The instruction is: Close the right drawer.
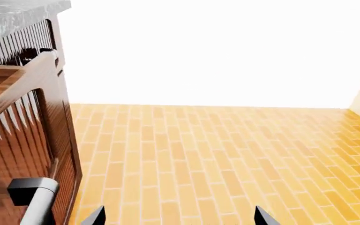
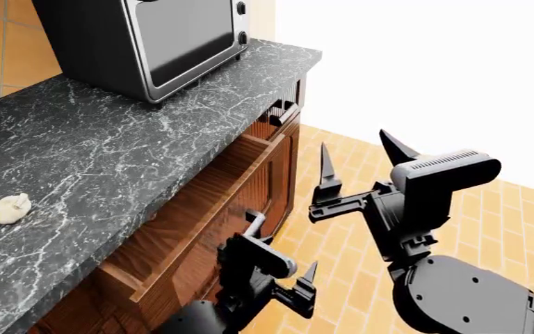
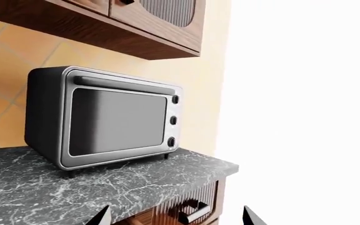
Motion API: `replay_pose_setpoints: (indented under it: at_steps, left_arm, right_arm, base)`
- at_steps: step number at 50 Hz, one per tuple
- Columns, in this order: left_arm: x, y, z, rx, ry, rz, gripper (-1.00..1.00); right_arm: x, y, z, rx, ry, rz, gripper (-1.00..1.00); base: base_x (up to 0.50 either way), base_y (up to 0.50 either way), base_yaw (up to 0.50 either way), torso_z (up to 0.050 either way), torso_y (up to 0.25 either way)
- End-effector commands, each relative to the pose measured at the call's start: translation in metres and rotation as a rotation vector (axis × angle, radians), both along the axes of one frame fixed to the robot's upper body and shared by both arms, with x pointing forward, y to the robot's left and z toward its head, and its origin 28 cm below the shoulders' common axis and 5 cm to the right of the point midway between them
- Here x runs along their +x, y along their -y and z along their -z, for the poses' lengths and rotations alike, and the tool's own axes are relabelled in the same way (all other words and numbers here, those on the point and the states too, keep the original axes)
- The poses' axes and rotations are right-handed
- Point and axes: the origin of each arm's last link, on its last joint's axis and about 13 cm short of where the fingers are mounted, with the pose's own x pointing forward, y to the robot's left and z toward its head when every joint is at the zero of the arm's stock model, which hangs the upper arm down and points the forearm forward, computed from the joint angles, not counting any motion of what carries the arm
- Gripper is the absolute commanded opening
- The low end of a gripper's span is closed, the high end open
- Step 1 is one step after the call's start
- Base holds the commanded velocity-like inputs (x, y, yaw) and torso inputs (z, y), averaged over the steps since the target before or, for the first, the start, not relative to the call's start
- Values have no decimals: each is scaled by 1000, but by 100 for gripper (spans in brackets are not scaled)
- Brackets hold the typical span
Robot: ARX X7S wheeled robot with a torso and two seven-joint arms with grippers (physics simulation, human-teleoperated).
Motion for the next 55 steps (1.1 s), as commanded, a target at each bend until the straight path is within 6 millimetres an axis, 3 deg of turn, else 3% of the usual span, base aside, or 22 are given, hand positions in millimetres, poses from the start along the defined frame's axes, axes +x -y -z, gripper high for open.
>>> replay_pose_setpoints:
  at_steps: [1,20,44,55]
  left_arm:
    - [15,-7,9,-2,-43,-51,100]
    - [33,-25,8,-24,-69,-159,100]
    - [70,-54,33,-14,-135,-311,100]
    - [78,-66,31,1,-126,-370,100]
  right_arm:
    - [1,0,1,3,2,-2,100]
    - [0,-1,0,6,3,-4,100]
    - [1,-1,0,11,7,-4,100]
    - [0,-1,0,15,9,-5,100]
  base:
    - [0,0,0,0,0]
    - [0,0,0,0,0]
    - [0,0,0,0,0]
    - [0,0,0,0,0]
